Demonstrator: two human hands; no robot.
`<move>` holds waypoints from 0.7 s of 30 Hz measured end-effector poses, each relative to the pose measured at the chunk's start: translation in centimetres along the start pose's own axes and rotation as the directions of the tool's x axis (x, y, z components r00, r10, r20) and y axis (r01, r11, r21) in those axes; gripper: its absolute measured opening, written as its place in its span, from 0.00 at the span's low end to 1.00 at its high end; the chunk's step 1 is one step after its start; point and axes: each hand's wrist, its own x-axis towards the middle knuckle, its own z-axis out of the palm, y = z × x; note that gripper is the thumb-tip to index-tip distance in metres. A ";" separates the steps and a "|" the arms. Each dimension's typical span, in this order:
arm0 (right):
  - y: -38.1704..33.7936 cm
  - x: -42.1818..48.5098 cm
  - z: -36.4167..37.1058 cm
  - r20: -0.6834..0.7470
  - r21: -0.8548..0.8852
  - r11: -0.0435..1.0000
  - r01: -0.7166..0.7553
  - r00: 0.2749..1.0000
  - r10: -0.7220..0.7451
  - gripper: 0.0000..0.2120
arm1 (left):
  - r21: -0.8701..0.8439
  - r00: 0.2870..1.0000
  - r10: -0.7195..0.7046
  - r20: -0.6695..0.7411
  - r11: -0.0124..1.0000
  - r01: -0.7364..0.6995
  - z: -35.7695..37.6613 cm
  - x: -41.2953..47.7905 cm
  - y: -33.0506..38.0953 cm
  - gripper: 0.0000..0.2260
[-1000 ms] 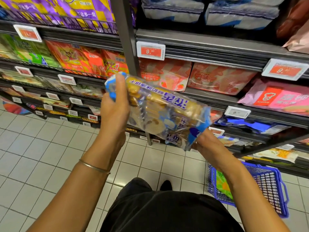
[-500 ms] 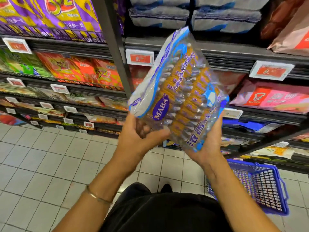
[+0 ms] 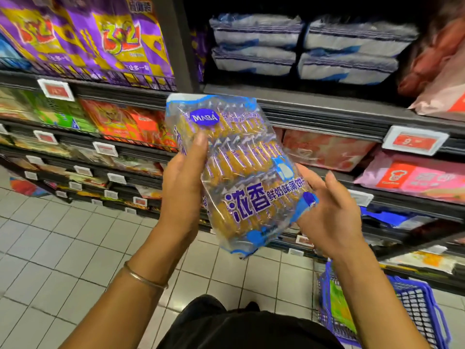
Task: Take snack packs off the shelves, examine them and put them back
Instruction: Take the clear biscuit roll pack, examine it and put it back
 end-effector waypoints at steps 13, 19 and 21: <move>-7.6 2.5 2.5 0.077 -0.325 0.929 0.178 0.984 -0.161 0.12 | 0.013 0.979 -0.118 0.166 0.993 0.117 2.2 4.9 4.1 0.32; -11.9 5.6 4.9 0.019 -0.400 0.867 0.297 0.949 -0.316 0.07 | 0.079 0.994 0.017 0.105 0.997 -0.025 3.7 10.3 5.5 0.12; -12.7 6.5 5.5 -0.016 -0.448 0.842 0.301 0.939 -0.344 0.12 | 0.263 0.996 0.067 0.064 0.961 -0.082 4.2 11.7 6.0 0.15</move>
